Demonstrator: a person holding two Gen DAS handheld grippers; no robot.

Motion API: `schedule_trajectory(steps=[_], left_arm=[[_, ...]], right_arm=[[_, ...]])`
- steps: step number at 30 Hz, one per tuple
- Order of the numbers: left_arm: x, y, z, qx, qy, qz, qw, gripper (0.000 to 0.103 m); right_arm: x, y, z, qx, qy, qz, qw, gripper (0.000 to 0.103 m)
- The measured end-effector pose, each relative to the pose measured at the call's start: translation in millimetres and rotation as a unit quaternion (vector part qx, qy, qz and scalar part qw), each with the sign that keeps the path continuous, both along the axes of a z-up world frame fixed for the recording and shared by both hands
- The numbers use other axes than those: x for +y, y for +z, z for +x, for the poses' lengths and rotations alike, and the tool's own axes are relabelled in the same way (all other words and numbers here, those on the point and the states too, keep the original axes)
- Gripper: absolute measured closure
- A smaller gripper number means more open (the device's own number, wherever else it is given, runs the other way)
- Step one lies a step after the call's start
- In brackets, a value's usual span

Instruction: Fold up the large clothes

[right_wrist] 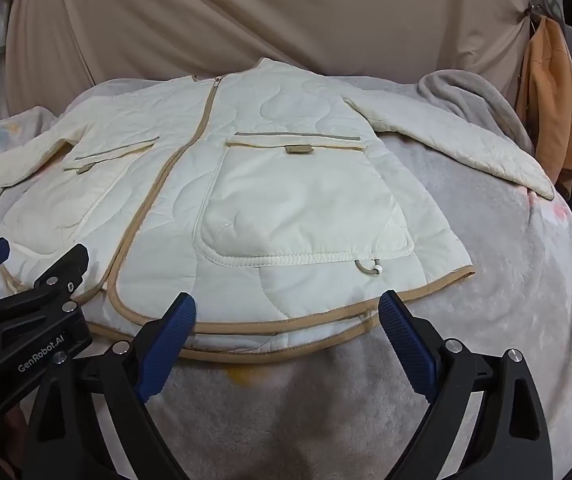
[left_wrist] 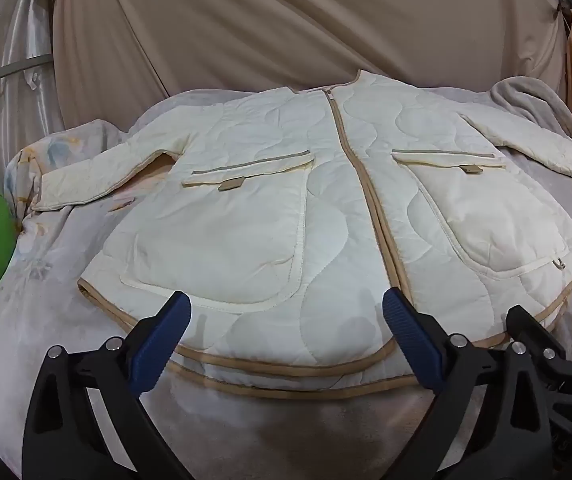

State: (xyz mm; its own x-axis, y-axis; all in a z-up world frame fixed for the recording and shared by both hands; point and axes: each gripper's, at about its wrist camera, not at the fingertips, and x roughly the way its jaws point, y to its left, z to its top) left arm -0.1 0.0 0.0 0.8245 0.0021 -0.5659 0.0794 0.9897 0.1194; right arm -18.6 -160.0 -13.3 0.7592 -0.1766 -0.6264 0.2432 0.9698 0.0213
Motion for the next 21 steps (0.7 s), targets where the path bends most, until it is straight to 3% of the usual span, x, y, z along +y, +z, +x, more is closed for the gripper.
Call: schedule_trajectory(steps=[21], left_arm=[[-0.6,5.0,-5.3,-0.010,0.005,0.024,0.9997,0.010]], right_arm=[[3.8,1.6,-1.8,-0.008,-0.005,-0.016,1.000,0.012]])
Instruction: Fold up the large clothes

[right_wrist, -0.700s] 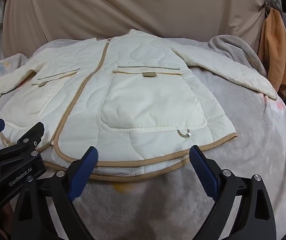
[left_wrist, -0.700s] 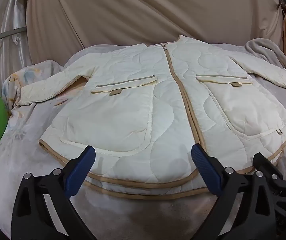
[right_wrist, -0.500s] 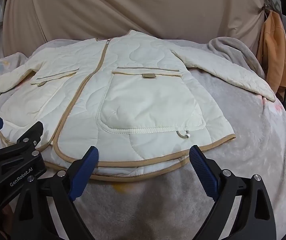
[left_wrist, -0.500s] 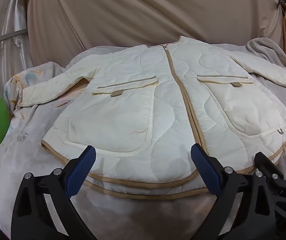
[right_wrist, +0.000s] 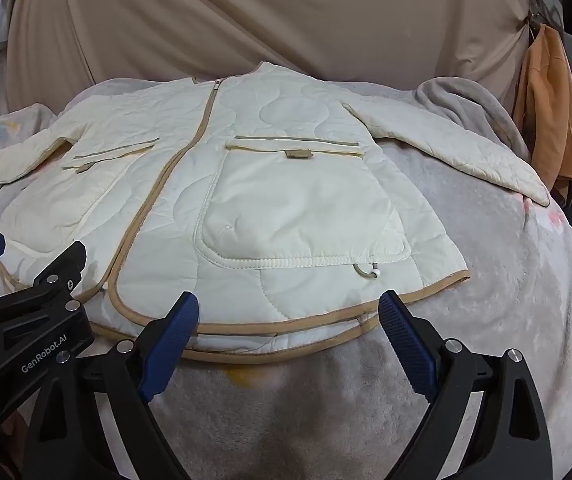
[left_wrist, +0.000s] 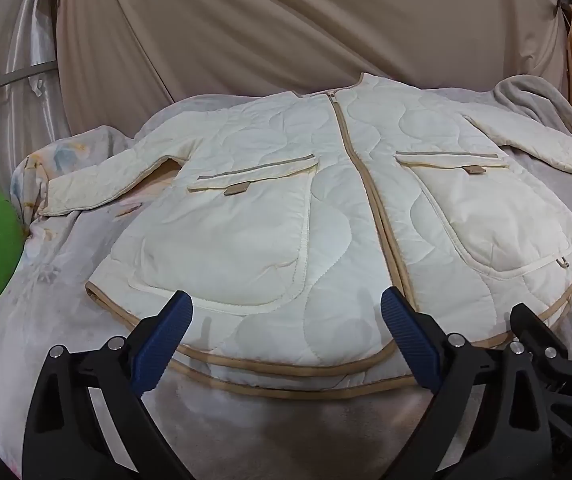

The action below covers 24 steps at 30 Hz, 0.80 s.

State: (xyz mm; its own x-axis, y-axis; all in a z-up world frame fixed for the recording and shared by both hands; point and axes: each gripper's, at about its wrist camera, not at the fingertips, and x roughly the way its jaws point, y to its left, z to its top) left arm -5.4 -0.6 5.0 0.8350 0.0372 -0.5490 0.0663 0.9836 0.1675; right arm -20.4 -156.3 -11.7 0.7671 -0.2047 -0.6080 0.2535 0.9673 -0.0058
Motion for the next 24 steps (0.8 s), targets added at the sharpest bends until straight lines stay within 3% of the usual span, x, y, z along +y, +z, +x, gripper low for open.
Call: schedule_trajectory(steps=[24], left_arm=[[1.4,-2.3,1.0,-0.002,0.002,0.001,1.0000,0.010]], right_arm=[[-0.9,3.1,-0.2,-0.002,0.000,-0.006,1.000,0.012]])
